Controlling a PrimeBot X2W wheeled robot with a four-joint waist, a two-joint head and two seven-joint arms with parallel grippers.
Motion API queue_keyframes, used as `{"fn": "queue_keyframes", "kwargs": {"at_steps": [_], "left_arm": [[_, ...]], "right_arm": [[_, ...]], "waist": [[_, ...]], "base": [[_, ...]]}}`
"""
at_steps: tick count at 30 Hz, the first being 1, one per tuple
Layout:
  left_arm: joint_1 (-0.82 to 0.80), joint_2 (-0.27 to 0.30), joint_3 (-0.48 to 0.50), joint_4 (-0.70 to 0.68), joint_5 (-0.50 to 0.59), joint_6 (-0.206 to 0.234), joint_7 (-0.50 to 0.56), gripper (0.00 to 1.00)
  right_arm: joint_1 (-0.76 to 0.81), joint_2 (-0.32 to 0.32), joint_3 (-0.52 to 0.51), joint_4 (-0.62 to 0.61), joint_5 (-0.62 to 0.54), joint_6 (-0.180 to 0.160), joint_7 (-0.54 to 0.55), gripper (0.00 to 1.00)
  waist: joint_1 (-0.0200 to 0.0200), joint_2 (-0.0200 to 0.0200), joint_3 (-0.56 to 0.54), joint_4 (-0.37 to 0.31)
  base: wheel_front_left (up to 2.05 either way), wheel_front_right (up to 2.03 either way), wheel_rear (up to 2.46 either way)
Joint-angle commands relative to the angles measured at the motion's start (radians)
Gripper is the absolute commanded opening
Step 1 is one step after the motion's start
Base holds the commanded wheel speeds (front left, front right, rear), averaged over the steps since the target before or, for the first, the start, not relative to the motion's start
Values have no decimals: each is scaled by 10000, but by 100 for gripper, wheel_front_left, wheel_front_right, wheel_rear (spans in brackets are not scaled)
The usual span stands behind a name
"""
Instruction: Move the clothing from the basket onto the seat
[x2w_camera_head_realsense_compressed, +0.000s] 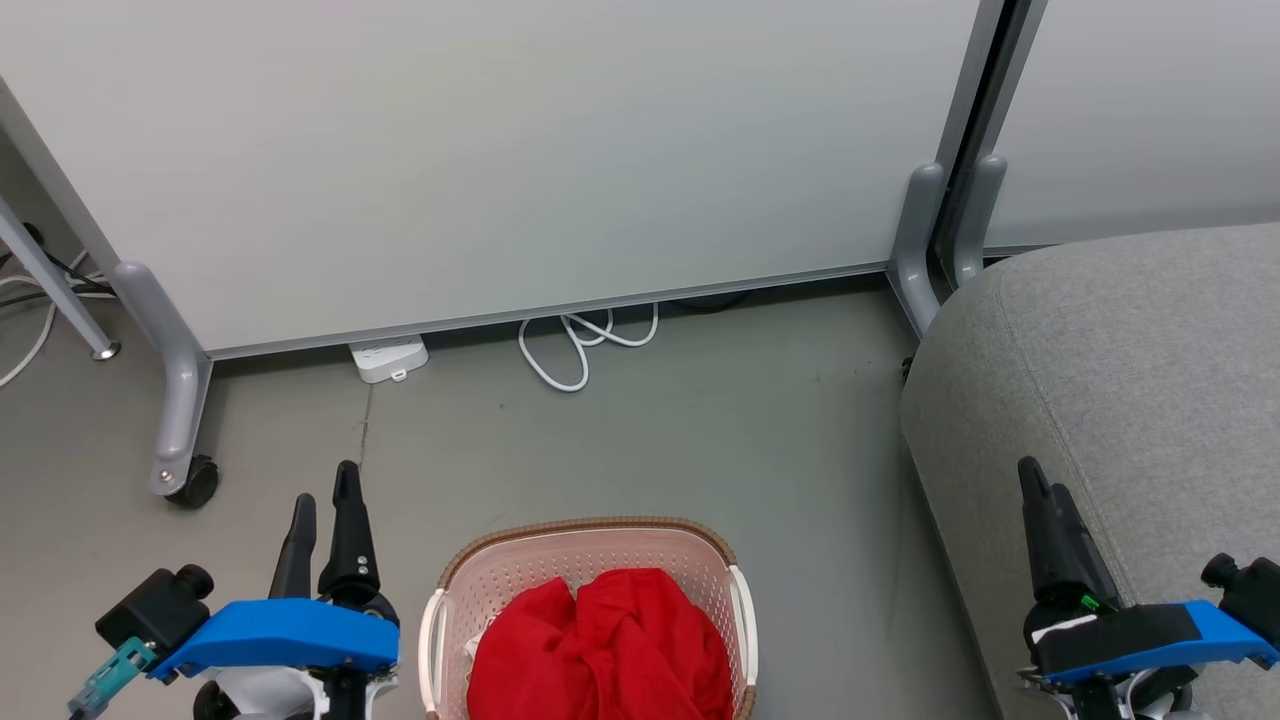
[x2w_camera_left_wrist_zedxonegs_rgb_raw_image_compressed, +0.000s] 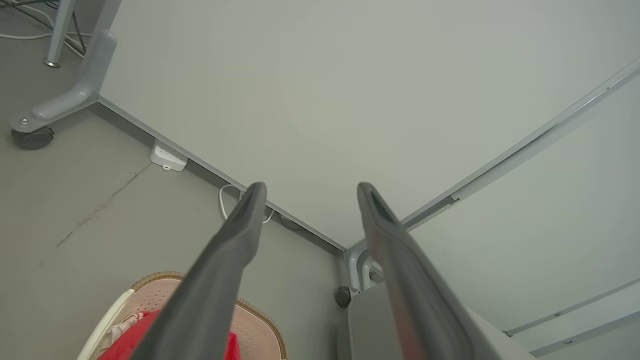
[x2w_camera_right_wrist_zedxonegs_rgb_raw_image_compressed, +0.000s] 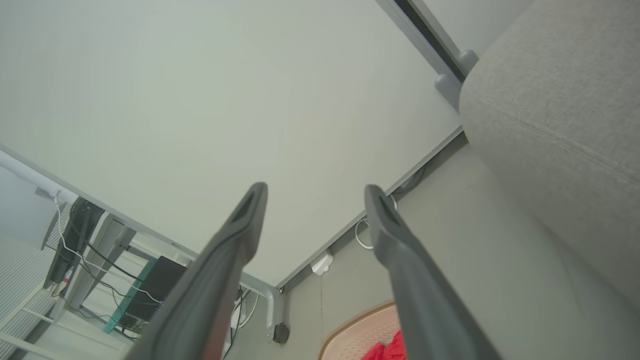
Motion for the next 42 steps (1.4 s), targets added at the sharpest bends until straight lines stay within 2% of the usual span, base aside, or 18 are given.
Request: {"fn": "queue_keyframes", "kwargs": {"at_steps": [1, 15, 42], "left_arm": [[-235, 82, -114, -134, 452, 57, -119, 100], [-102, 101, -530, -79, 2616, 210, -584, 100], [28, 113, -1065, -8, 5510, 376, -1292, 100]], "right_arm": [[-48, -110, 61, -173, -422, 13, -121, 100], [112, -118, 277, -61, -2485, 16, -575, 100], [317, -128, 534, 40, -5377, 23, -1293, 100]], "waist": [[0, -1, -6, 1], [0, -1, -39, 19], [0, -1, -22, 77]], "base": [[0, 0, 0], [0, 0, 0], [0, 0, 0]]}}
